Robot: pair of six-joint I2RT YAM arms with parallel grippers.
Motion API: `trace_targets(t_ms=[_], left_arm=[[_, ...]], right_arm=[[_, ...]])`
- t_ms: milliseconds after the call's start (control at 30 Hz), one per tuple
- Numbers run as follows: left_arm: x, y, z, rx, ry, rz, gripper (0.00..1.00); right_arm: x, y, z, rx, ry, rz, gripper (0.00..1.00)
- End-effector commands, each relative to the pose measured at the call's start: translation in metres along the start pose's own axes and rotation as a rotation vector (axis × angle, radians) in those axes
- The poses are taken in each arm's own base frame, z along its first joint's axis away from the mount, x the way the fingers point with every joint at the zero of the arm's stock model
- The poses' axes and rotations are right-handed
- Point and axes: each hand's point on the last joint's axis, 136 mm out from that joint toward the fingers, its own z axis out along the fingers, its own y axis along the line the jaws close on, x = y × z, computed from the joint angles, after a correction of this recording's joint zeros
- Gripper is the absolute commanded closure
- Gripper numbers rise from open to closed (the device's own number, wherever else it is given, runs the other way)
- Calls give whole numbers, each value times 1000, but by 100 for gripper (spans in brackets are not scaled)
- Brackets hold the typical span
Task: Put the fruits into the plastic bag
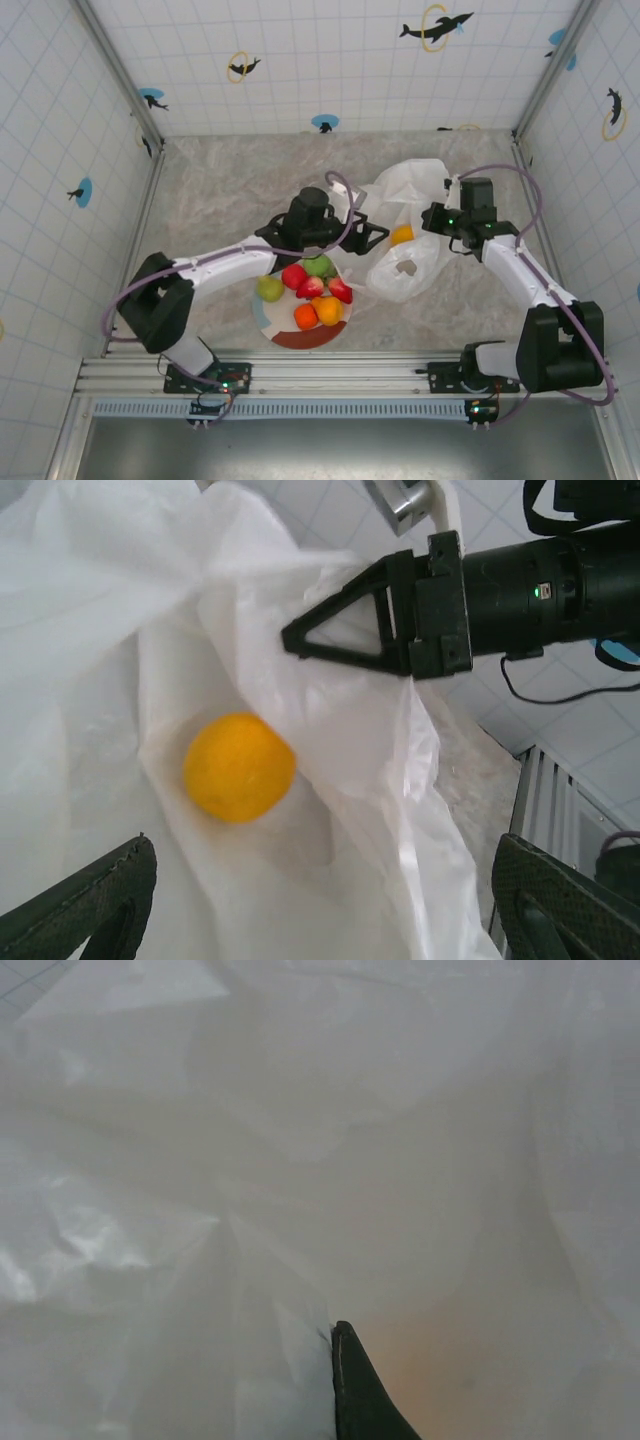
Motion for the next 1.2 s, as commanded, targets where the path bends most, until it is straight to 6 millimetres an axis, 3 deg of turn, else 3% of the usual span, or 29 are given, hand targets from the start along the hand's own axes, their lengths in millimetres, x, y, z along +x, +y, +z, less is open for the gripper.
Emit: trace_targets(t_ms=[0, 100, 200, 367, 500, 567, 733, 900, 1033, 1167], left_arm=[[26, 9, -27, -8, 54, -126, 11], [42, 4, -44, 38, 84, -163, 8], [46, 4, -46, 26, 125, -167, 8], [30, -12, -53, 68, 118, -125, 9], [16, -25, -70, 119, 78, -91, 7], [9, -22, -80, 122, 55, -113, 7], [1, 2, -108, 50, 11, -201, 7], [10, 45, -134, -205, 10, -255, 7], [32, 89, -160, -489, 41, -299, 6], [71, 121, -187, -733, 137, -342, 6]], right_arm=[[1, -7, 3, 27, 0, -11, 99], [1, -8, 4, 28, -5, -8, 99], [0, -5, 6, 14, -10, -3, 100], [-6, -8, 4, 44, -4, -20, 100], [-11, -11, 1, 73, -14, -30, 100], [-13, -13, 2, 84, -23, -21, 100], [-25, -22, 5, 97, -93, 59, 100], [-44, -34, 11, 111, -154, 132, 100], [-58, -42, 14, 141, -169, 137, 100], [-58, -44, 17, 148, -158, 139, 100]])
